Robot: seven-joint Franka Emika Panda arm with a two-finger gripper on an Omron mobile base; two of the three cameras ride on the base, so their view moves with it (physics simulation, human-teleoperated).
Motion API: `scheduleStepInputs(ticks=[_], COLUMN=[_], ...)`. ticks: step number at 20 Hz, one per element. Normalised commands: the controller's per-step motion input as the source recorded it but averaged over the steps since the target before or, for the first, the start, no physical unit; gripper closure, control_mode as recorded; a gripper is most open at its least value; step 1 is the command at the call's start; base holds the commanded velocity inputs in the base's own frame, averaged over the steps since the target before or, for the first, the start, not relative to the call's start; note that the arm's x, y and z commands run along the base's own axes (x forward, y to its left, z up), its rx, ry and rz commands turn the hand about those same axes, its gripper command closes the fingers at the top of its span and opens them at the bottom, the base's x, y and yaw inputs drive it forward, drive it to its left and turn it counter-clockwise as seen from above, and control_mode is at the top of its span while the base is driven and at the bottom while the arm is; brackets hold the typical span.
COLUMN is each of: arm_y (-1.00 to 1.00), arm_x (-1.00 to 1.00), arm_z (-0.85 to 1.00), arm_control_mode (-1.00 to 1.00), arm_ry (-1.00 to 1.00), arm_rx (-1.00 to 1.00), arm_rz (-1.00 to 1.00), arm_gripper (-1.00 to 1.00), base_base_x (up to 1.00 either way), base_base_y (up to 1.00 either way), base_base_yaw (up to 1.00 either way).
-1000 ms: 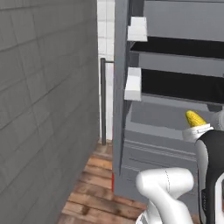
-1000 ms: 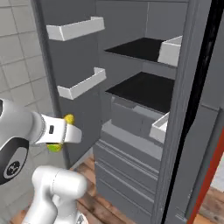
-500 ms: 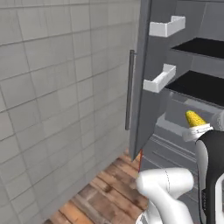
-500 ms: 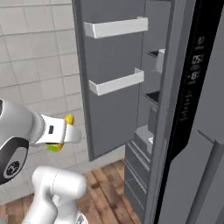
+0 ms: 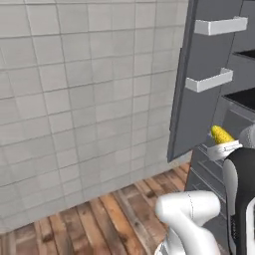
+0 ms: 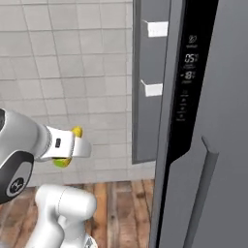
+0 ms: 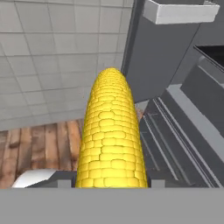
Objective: Place one corn and one fish in each tupperware on the nearby counter, to pack two identical lunches.
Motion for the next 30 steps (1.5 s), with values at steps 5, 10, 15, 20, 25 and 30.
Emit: scheduleStepInputs(ticks=[5, 10, 15, 20, 25, 30], arm_y=[0.00, 0.00, 0.00, 0.00, 0.00, 0.00], arm_x=[0.00, 0.00, 0.00, 0.00, 0.00, 0.00], arm_z=[0.00, 0.00, 0.00, 0.00, 0.00, 0.00], arm_control_mode=[1.00, 1.00, 1.00, 1.00, 1.00, 1.00], arm_ry=[0.00, 0.00, 0.00, 0.00, 0.00, 0.00], arm_rx=[0.00, 0.00, 0.00, 0.00, 0.00, 0.00], arm_rz=[0.00, 0.00, 0.00, 0.00, 0.00, 0.00], arm_gripper=[1.00, 1.00, 1.00, 1.00, 1.00, 1.00], base_base_x=[-1.00, -0.97, -0.86, -1.00, -1.00, -1.00], base_base_y=[0.06, 0.54, 1.00, 0.54, 0.19, 0.17], base_base_yaw=[0.43, 0.31, 0.32, 0.30, 0.19, 0.09])
